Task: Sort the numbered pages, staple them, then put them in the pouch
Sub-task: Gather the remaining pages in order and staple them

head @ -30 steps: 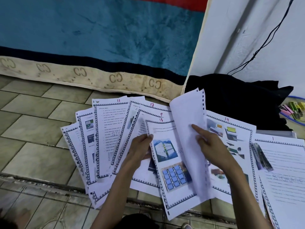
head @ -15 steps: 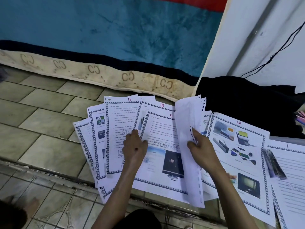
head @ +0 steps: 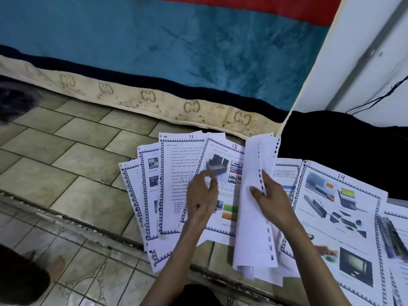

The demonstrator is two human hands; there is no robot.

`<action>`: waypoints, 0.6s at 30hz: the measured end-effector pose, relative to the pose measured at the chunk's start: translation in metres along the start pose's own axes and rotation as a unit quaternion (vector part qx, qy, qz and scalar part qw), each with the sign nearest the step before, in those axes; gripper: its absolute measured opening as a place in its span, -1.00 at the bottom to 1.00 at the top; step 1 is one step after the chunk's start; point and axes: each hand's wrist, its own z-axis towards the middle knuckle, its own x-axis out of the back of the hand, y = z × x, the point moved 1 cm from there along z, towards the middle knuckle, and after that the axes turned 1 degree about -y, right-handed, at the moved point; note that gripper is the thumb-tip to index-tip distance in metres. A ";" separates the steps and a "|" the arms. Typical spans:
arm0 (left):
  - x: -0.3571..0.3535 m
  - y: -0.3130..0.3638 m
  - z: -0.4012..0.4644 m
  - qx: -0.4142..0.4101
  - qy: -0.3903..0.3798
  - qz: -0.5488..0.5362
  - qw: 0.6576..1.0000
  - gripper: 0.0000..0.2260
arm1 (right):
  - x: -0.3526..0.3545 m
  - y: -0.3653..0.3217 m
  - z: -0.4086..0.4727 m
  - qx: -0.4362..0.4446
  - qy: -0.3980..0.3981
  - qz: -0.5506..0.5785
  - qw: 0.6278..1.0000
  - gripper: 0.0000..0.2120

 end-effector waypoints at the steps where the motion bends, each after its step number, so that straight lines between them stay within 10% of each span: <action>1: 0.006 -0.008 0.004 0.000 0.032 0.060 0.998 -0.69 | 0.001 0.000 -0.001 0.012 -0.002 -0.006 1.000 -0.40; 5: 0.015 -0.024 0.018 0.089 -0.020 0.076 0.993 -0.54 | 0.004 0.000 -0.003 0.058 -0.004 -0.003 0.998 -0.39; 9: 0.013 -0.009 0.014 -0.027 -0.065 0.055 0.996 -0.86 | 0.004 -0.009 -0.003 -0.007 -0.005 0.032 0.999 -0.64; 14: 0.005 0.017 -0.004 0.064 -0.278 -0.185 0.941 -0.52 | -0.003 -0.028 -0.001 -0.039 -0.013 0.062 0.997 -0.74; 18: 0.019 -0.006 0.008 0.054 -0.115 -0.134 0.983 -0.73 | -0.010 -0.025 0.003 -0.005 -0.008 -0.016 1.000 -0.68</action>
